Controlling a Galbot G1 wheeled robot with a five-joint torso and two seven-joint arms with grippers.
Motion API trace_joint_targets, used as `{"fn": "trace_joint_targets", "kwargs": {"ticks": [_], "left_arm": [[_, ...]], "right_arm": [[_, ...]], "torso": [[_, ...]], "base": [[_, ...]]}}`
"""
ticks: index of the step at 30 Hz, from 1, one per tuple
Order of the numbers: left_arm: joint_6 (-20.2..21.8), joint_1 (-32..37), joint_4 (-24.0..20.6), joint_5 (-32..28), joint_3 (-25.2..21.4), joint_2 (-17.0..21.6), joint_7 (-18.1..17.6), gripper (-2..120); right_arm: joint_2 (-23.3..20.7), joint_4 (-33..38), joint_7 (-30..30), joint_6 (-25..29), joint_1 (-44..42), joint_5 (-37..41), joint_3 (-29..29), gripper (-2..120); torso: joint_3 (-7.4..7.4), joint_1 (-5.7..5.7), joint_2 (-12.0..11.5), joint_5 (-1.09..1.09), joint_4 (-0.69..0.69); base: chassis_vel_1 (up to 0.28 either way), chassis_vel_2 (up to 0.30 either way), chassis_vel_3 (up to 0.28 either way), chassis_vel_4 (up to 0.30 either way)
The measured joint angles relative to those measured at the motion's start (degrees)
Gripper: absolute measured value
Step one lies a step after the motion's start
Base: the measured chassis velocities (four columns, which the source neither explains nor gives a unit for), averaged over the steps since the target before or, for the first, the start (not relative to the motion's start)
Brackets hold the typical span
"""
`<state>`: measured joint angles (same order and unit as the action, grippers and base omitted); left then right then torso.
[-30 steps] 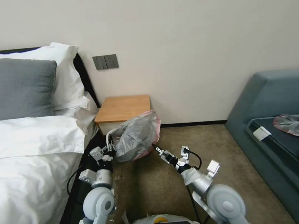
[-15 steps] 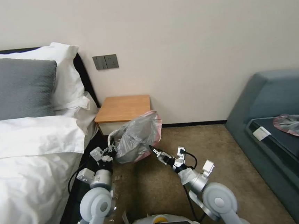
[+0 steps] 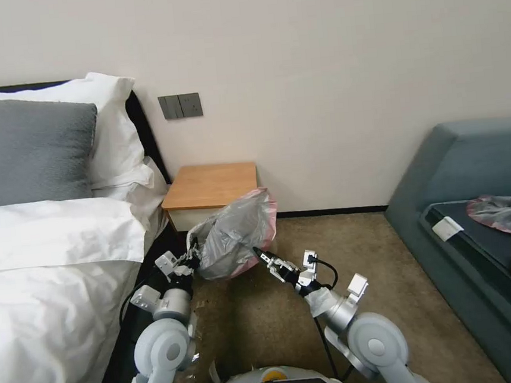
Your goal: Pick up the garbage bag from the table and place it over the trash can.
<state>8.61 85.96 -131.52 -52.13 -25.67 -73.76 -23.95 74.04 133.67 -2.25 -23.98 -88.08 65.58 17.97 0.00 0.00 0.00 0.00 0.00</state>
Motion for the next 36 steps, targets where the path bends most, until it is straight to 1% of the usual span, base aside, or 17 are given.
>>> {"fn": "trace_joint_targets", "kwargs": {"ticks": [1,3,5,6,7,8,10,11,12,14,15,18,28,31,32,35,36], "left_arm": [[0.0,0.0,0.0,0.0,0.0,0.0,0.0,8],[0.7,-0.2,0.1,-0.6,-0.1,0.0,-0.2,8],[1.1,-0.3,0.1,-1.1,-0.2,0.0,-0.4,8],[1.1,-0.3,0.1,-1.1,-0.2,0.0,-0.4,8],[1.2,-0.3,0.1,-1.2,-0.2,-0.1,-0.5,8],[1.2,-0.3,0.1,-1.3,-0.2,-0.1,-0.5,8],[1.4,-0.1,0.1,-1.3,-0.2,-0.1,-0.6,8],[1.4,-0.1,0.1,-1.3,-0.2,-0.1,-0.6,8],[1.4,-0.1,0.1,-1.3,-0.3,0.0,-0.6,8],[1.5,-0.2,0.1,-1.6,-0.3,0.1,-0.8,8],[1.5,-0.2,0.1,-1.6,-0.3,0.1,-0.8,8],[1.6,-0.6,0.3,-1.7,-0.4,0.1,-1.0,8],[1.6,-0.5,0.6,-1.7,-0.2,-0.4,-1.1,8],[1.5,-0.6,0.6,-1.6,-0.3,-0.3,-1.0,8],[1.5,-0.6,0.6,-1.6,-0.3,-0.3,-1.0,8],[1.2,-0.6,0.6,-1.6,-0.7,-0.3,-1.0,8],[1.2,-0.6,0.6,-1.6,-0.7,-0.3,-1.0,8]], "right_arm": [[0.0,0.0,0.0,0.0,0.0,0.0,0.0,61],[0.1,-0.2,-0.1,0.0,0.0,0.1,0.0,51],[0.1,-0.4,-0.3,0.0,0.0,0.0,0.0,43],[0.1,-0.4,-0.3,0.0,0.0,0.0,0.0,43],[0.2,-0.4,-0.4,0.0,0.0,0.0,-0.1,40],[0.2,-0.5,-0.5,0.0,0.0,-0.2,-0.2,33],[0.4,-0.5,-0.7,0.0,-0.1,-0.4,-0.2,25],[0.4,-0.5,-0.7,0.0,-0.1,-0.4,-0.2,25],[0.5,-0.4,-0.7,0.0,-0.2,-0.6,-0.3,22],[0.6,-0.2,-0.9,0.0,-0.5,-0.9,-0.3,10],[0.6,-0.2,-0.9,0.0,-0.5,-0.9,-0.3,10],[0.6,0.3,-1.1,0.0,-0.8,-1.3,-0.3,0],[0.5,0.7,-1.0,0.0,-1.0,-1.5,-0.4,0],[0.6,0.7,1.8,0.4,-1.4,-1.4,-0.3,0],[0.6,0.7,1.8,0.4,-1.4,-1.4,-0.3,0],[1.2,0.9,5.8,0.8,-2.3,-1.3,-0.2,0],[1.2,0.9,5.8,0.8,-2.3,-1.3,-0.2,0]], "torso": [[0.0,0.0,0.0,0.0,0.0],[0.0,0.0,0.0,0.0,0.0],[0.0,0.0,0.0,0.0,0.0],[0.0,0.0,0.0,0.0,0.0],[0.0,0.0,0.0,0.0,0.0],[0.0,0.0,0.0,0.0,0.0],[0.0,0.0,0.0,0.0,0.0],[0.0,0.0,0.0,0.0,0.0],[0.0,0.0,0.0,0.0,0.0],[0.0,0.0,0.0,0.0,0.0],[0.0,0.0,0.0,0.0,0.0],[0.0,0.0,0.0,0.0,0.0],[0.0,0.0,0.0,0.0,0.0],[0.0,0.0,0.0,0.0,0.0],[0.0,0.0,0.0,0.0,0.0],[0.0,0.0,0.0,0.0,-0.01],[0.0,0.0,0.0,0.0,-0.01]], "base": [[0.0,0.0,0.0,0.0],[0.0,0.0,0.0,0.0],[0.0,0.0,0.0,0.0],[0.0,0.0,0.0,0.0],[0.0,0.0,0.0,0.0],[0.0,0.0,0.0,0.0],[0.0,0.0,0.0,0.0],[0.0,0.0,0.0,0.0],[0.0,0.0,0.0,0.0],[0.0,0.0,0.0,0.0],[0.0,0.0,0.0,0.0],[0.0,0.0,0.0,0.0],[0.0,0.0,0.0,0.0],[0.0,0.0,0.0,0.0],[0.0,0.0,0.0,0.0],[0.0,0.0,0.0,0.0],[0.0,0.0,0.0,0.0]]}}
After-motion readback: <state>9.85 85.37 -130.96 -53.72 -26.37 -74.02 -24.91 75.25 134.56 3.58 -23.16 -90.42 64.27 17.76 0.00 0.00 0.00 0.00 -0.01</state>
